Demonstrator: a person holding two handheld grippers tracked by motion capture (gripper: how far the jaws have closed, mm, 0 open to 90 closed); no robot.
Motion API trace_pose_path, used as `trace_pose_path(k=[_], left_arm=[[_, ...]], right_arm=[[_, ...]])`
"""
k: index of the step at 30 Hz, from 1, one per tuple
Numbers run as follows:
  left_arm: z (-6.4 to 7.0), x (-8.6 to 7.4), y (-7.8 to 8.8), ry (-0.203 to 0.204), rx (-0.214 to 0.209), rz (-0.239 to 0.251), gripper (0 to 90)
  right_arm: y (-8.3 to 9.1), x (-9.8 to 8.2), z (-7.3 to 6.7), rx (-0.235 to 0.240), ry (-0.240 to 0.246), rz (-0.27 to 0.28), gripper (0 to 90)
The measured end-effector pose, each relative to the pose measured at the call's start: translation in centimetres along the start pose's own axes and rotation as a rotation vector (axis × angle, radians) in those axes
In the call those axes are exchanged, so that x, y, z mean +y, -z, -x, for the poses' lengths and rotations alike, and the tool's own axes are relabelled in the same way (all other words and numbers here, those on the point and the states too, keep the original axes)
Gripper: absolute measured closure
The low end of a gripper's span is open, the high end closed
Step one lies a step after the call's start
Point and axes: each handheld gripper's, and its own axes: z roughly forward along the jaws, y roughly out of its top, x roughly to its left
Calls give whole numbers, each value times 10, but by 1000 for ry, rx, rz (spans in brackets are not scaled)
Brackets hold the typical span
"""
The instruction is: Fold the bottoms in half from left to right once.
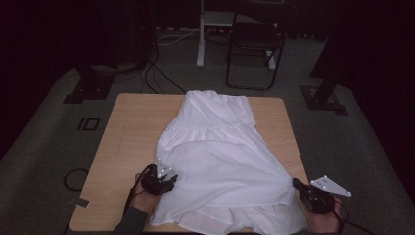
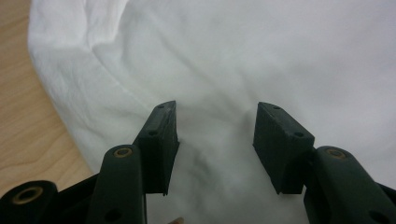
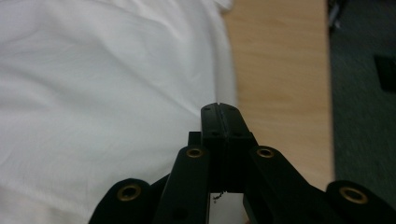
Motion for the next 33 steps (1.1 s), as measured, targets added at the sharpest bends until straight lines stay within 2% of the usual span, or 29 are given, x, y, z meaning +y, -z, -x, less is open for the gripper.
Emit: trace_pose_path(k=[2, 5, 8, 9, 11, 13, 16, 18, 22, 25, 28, 31, 33], left_arm=[[0, -1, -2, 2, -1, -6, 493], [-2, 1, 2, 11, 2, 12, 484], [-9, 6, 9, 18, 18, 39, 476], [-12, 9, 10, 23, 24, 50, 474], [-20, 14, 13, 37, 32, 72, 470], [-30, 20, 13, 51, 47, 85, 466], [-49, 30, 7, 93, 68, 83, 450], [-62, 37, -1, 123, 81, 76, 446], [-87, 47, -24, 176, 101, 37, 445], [-100, 52, -42, 224, 110, 11, 442], [-106, 54, -57, 252, 107, -8, 428], [-106, 54, -70, 259, 109, -50, 417], [-107, 53, -76, 268, 110, -64, 415]], right_arm=[[-4, -9, 7, -1, -25, -48, 898], [-18, -22, 4, -7, 19, -130, 896], [-30, -28, 3, 10, 3, -157, 894], [-32, -29, 3, 14, 4, -160, 888], [-34, -28, 3, 23, 13, -164, 820], [-34, -23, 2, 28, 25, -144, 683], [-39, -9, 3, 67, 21, -110, 567], [-50, 5, 0, 91, 41, -99, 527], [-87, 37, -7, 128, 86, -83, 492], [-123, 61, -10, 128, 91, -95, 440], [-163, 81, -9, 135, 64, -127, 375], [-196, 94, -7, 95, 41, -165, 349], [-211, 99, -5, 81, 26, -176, 358]])
